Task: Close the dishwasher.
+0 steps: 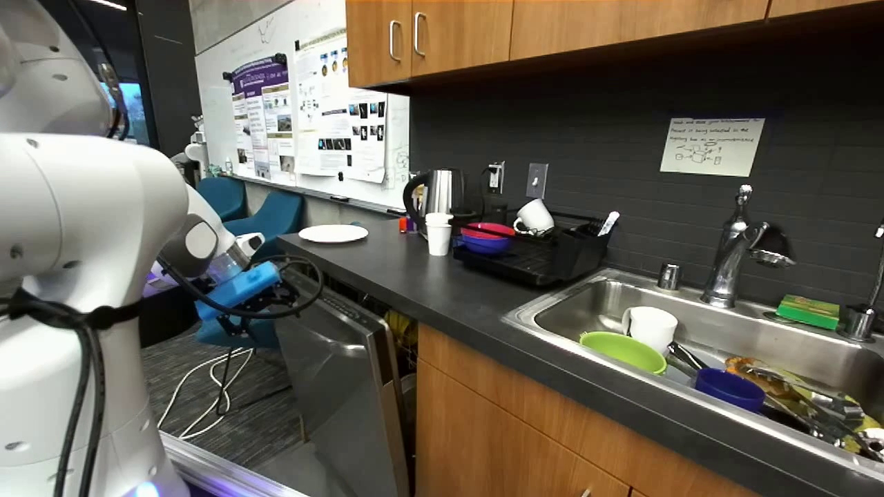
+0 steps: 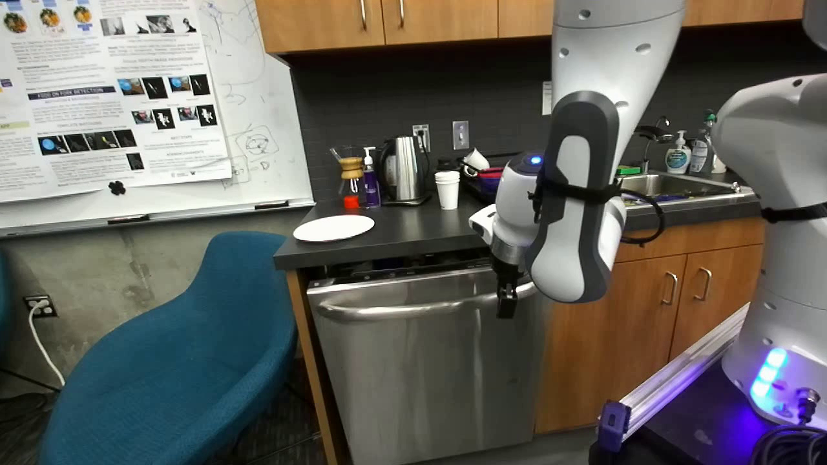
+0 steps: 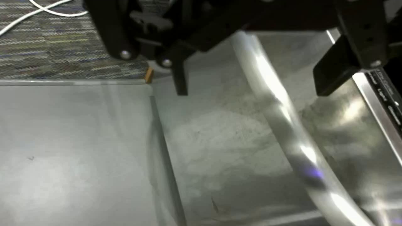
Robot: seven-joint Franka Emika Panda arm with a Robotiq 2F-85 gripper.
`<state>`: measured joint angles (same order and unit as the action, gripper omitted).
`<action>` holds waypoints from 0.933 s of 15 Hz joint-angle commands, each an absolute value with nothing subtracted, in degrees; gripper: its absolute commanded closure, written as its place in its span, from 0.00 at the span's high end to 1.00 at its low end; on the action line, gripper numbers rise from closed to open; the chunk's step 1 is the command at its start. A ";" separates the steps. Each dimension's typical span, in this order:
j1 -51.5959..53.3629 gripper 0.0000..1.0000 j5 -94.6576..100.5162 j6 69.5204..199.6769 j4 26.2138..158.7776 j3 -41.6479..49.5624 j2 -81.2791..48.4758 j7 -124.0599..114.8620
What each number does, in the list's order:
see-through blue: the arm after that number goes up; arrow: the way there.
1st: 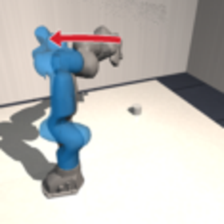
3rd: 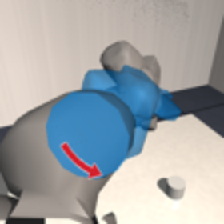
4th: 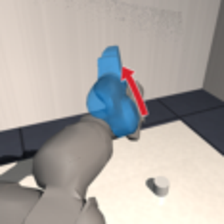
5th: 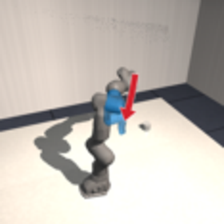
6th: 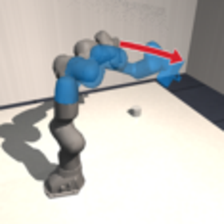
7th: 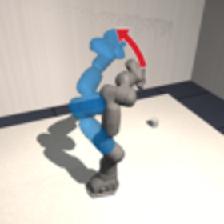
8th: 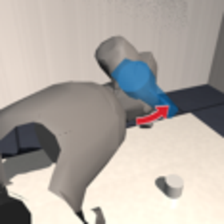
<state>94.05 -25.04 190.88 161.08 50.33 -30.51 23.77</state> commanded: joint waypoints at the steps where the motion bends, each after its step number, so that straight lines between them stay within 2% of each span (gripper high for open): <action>1: 107.60 1.00 -35.27 186.90 161.12 63.94 -33.72 31.31; 3: 114.45 1.00 -41.22 181.64 160.31 72.42 -35.31 34.58; 5: 121.26 1.00 -45.19 170.62 159.73 81.11 -38.39 36.12; 6: 119.64 1.00 -43.50 166.27 159.58 82.13 -39.24 35.80; 9: 123.32 1.00 -35.90 151.43 159.28 92.19 -41.30 31.82; 14: 130.28 1.00 -24.65 127.50 159.83 112.72 -42.48 29.12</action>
<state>124.66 -28.91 138.70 158.74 101.49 -40.73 30.46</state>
